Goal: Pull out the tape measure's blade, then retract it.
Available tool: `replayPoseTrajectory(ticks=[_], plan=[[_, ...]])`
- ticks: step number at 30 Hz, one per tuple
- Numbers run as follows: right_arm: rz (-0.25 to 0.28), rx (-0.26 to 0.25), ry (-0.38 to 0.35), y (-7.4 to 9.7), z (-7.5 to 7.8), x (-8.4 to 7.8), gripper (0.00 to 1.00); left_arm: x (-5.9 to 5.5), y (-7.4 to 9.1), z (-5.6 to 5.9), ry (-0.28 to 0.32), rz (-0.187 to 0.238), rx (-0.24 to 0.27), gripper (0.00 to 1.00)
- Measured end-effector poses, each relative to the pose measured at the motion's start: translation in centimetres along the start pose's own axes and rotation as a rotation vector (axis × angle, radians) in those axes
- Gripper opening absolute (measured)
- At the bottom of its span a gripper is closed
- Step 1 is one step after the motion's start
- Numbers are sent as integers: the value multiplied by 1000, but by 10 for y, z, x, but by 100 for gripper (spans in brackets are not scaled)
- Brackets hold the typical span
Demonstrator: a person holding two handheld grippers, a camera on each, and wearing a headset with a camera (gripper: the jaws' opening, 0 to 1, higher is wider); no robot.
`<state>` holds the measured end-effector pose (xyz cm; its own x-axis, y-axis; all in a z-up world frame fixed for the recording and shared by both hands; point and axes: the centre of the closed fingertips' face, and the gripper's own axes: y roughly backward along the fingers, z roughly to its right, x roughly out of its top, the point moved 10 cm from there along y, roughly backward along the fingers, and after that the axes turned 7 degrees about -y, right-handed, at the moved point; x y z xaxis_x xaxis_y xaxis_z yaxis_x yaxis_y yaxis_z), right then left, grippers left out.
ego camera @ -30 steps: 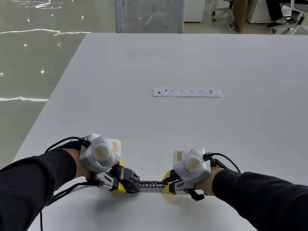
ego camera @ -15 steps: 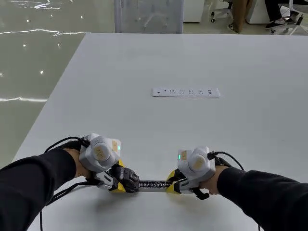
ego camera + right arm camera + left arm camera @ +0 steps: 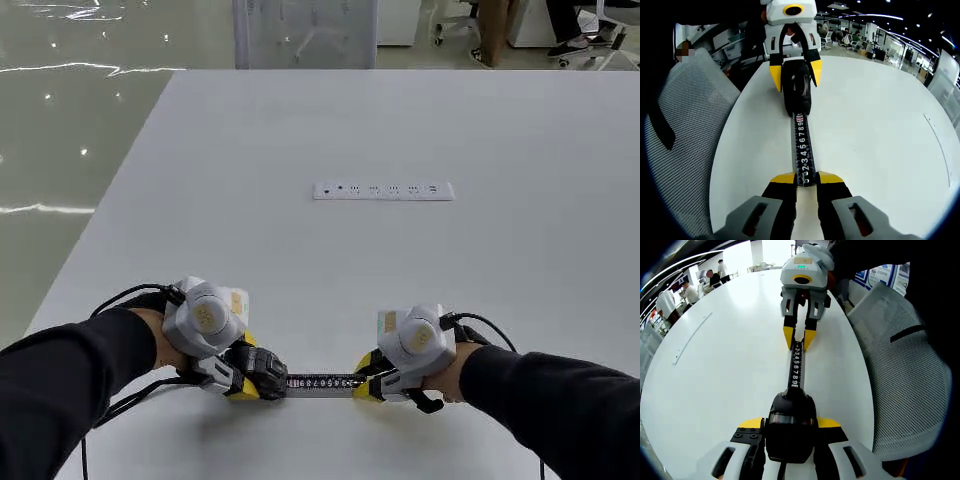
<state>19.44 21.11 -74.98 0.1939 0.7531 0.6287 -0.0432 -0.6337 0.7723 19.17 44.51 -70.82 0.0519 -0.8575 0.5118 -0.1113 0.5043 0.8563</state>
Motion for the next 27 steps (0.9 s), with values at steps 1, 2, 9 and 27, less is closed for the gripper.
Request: replayPoseTrajectory(ticks=[1, 2, 9, 27], plan=[[-1, 0, -3, 1, 0, -1, 11, 0, 0, 0, -1, -1, -1, 33], [-3, -1, -5, 2, 0, -2, 11, 0, 0, 0, -3, -2, -1, 33], [-11, -6, 0, 7, 2, -6, 11, 0, 0, 0, -5, -4, -1, 33], [-6, -23, -28, 21, 4, -22, 11, 1, 0, 1, 1, -4, 0, 33]])
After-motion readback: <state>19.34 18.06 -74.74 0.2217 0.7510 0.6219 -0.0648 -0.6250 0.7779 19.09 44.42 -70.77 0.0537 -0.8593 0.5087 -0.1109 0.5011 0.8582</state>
